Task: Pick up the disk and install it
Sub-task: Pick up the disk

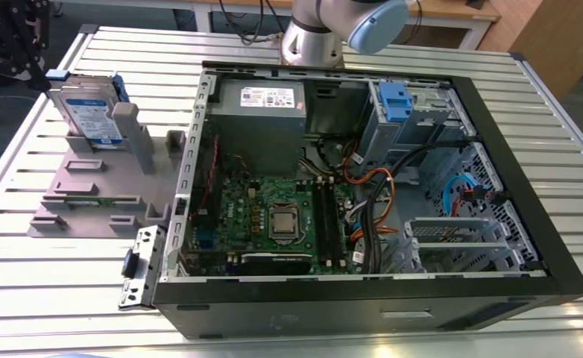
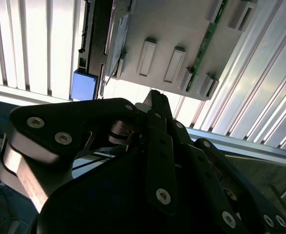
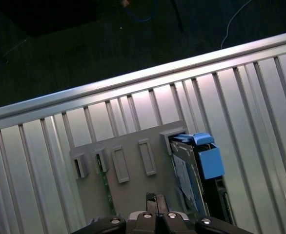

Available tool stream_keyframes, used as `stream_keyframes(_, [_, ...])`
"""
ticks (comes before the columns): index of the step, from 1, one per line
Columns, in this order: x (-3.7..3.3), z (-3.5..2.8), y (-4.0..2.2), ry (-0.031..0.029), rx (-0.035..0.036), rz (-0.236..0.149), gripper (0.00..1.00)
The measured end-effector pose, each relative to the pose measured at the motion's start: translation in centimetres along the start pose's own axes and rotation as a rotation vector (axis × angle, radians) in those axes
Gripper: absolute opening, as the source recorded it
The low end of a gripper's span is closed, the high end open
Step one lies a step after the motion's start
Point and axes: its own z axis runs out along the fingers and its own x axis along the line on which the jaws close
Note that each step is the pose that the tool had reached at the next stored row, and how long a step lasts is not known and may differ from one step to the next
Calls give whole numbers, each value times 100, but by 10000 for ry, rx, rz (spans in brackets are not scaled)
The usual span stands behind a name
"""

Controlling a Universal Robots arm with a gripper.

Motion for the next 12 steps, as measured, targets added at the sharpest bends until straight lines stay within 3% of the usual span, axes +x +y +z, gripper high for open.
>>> stream_keyframes(12, [0,0,0,4,-3,-118,11])
